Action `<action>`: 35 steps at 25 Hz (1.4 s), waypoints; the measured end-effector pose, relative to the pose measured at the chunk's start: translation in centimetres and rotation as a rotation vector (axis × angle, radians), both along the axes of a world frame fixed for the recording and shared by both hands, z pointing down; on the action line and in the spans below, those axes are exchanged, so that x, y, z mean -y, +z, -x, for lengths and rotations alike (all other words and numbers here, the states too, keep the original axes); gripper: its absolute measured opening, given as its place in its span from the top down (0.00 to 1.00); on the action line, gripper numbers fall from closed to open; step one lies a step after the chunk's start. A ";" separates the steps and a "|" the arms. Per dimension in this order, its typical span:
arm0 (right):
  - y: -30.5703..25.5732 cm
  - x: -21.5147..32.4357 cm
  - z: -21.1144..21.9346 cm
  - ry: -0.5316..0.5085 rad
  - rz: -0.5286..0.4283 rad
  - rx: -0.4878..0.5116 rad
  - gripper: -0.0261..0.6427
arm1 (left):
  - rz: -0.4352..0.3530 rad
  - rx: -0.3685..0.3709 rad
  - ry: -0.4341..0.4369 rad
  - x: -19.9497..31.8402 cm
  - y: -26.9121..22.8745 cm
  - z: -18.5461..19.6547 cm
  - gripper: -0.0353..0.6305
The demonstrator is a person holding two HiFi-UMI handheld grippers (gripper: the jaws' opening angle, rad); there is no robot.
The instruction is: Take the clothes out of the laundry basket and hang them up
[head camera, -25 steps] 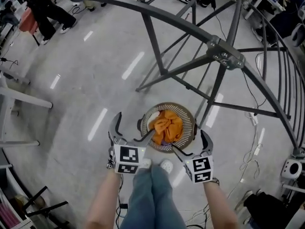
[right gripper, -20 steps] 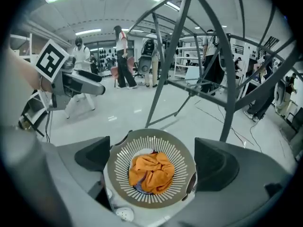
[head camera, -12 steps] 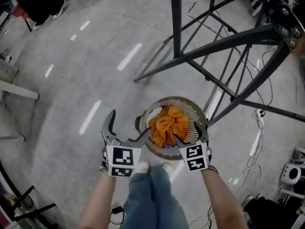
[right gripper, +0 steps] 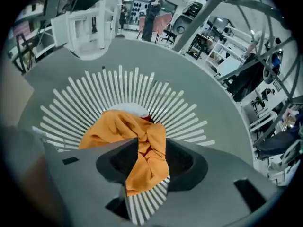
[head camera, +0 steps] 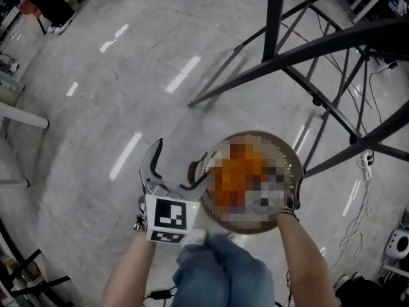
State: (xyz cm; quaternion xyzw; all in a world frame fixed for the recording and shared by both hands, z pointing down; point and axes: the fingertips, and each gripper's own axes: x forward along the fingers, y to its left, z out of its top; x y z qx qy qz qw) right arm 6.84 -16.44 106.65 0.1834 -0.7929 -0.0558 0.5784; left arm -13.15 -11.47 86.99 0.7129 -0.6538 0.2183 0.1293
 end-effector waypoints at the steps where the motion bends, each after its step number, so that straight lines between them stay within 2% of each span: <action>1: 1.2 0.4 0.1 -0.022 -0.002 -0.015 0.72 | -0.005 0.008 0.003 0.3 0.5 0.1 0.10; 7: 6.9 1.9 0.4 -0.164 0.008 -0.113 0.75 | -0.038 0.039 -0.004 2.5 3.3 0.8 0.10; 14: 11.7 3.2 0.1 -0.296 -0.022 -0.236 0.79 | -0.044 0.034 -0.013 3.8 6.2 1.1 0.10; 16: 11.9 3.3 -0.1 -0.315 -0.035 -0.254 0.95 | -0.031 0.032 -0.013 3.6 6.7 1.1 0.10; 21: 7.4 3.0 -0.7 -0.244 -0.027 -0.158 0.95 | 0.014 0.017 -0.009 2.2 6.1 0.4 0.10; 27: 0.3 1.7 -1.8 -0.166 -0.006 -0.089 0.95 | 0.063 -0.002 0.009 0.1 2.2 -1.4 0.10; 35: -9.7 -1.4 -3.2 -0.158 0.050 -0.051 0.94 | 0.119 -0.015 0.084 -0.8 -4.4 -4.8 0.10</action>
